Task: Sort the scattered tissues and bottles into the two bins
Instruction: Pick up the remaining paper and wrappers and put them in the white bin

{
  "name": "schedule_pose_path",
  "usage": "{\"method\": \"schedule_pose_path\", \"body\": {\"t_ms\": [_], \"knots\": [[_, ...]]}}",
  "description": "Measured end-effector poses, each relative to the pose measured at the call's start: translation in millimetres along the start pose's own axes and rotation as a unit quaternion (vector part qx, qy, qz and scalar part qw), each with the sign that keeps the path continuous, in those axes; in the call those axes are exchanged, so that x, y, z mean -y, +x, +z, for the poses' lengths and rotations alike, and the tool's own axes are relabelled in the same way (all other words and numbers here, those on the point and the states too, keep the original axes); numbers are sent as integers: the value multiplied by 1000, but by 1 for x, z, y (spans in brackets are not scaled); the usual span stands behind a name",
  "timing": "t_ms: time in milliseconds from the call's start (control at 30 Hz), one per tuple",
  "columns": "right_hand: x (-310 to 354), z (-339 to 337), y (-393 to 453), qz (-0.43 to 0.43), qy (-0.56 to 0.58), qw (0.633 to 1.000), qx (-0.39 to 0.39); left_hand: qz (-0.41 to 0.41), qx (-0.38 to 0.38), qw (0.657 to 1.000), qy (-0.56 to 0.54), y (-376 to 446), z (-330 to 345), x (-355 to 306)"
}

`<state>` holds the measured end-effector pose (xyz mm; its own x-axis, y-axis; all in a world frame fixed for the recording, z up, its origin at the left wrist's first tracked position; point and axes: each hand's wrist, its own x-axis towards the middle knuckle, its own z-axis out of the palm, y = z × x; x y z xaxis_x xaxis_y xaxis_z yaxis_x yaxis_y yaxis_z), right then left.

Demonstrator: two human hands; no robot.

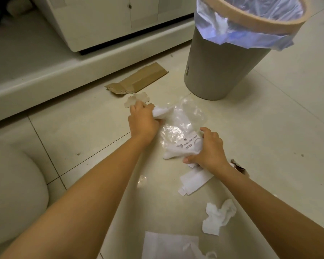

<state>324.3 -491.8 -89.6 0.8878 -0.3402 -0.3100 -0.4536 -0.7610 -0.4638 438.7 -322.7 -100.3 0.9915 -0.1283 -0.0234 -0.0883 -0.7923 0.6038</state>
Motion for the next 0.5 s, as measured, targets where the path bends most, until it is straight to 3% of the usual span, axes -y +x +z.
{"method": "schedule_pose_path", "body": {"t_ms": [167, 333, 500], "knots": [[5, -5, 3, 25, 63, 998, 16, -38, -79, 969, -232, -17, -40, 8], [38, -16, 9, -73, -31, 996, 35, -88, -147, 933, -315, -42, -79, 25], [66, -18, 25, -144, 28, 984, 104, -130, -147, 906, -376, -54, -102, 42]]}}
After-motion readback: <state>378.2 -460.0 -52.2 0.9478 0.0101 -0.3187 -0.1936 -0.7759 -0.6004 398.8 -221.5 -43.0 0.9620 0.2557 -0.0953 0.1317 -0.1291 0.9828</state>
